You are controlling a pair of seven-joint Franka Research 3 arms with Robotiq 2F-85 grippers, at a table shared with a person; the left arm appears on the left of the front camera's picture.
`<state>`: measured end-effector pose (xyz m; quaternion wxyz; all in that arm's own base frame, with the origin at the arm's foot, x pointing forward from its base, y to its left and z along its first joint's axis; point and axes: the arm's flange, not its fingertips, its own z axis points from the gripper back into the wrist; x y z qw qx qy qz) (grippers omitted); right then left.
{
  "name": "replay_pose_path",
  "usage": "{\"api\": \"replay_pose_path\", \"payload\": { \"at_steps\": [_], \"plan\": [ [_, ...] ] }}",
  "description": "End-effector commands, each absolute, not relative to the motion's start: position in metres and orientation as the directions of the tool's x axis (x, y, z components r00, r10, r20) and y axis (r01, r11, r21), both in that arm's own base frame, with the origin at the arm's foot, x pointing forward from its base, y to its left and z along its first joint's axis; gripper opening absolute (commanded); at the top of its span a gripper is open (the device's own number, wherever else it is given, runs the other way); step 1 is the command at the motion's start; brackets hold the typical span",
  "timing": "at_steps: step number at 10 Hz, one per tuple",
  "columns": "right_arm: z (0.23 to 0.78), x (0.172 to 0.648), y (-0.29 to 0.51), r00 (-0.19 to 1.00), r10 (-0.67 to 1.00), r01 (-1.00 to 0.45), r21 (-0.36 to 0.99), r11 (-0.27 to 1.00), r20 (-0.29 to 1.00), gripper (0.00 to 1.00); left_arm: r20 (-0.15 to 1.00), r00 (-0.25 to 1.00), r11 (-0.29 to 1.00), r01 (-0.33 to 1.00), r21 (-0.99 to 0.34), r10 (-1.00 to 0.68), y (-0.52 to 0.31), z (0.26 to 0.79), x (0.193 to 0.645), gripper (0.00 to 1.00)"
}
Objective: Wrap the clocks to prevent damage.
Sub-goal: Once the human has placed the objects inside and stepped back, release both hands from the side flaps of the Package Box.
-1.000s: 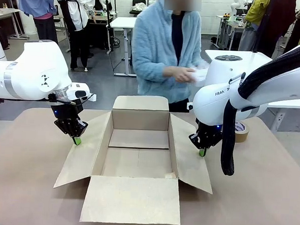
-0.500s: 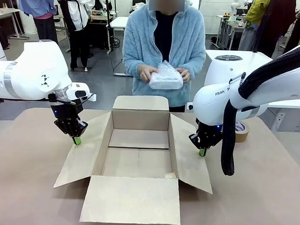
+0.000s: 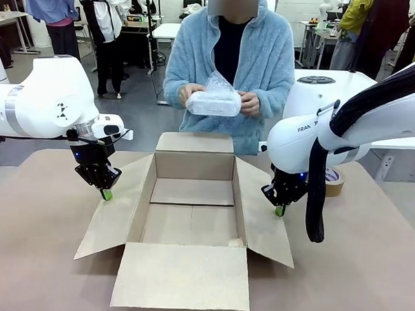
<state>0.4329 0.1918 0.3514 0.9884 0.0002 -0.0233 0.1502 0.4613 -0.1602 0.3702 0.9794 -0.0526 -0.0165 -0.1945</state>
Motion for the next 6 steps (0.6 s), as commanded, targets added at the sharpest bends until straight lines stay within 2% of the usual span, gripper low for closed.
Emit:
{"api": "replay_pose_path", "payload": {
  "at_steps": [1,6],
  "plan": [
    [0.3508,0.4314,0.1918,0.958,0.282,-0.282,-0.007,0.959,0.046,0.01,0.051,0.923,0.919,0.385,-0.086,-0.381,-0.1586,0.3694,0.461,0.0],
    [0.3508,0.4314,0.1918,0.958,0.282,-0.282,-0.007,0.959,0.046,0.01,0.051,0.923,0.919,0.385,-0.086,-0.381,-0.1586,0.3694,0.461,0.0]
  ]
}}
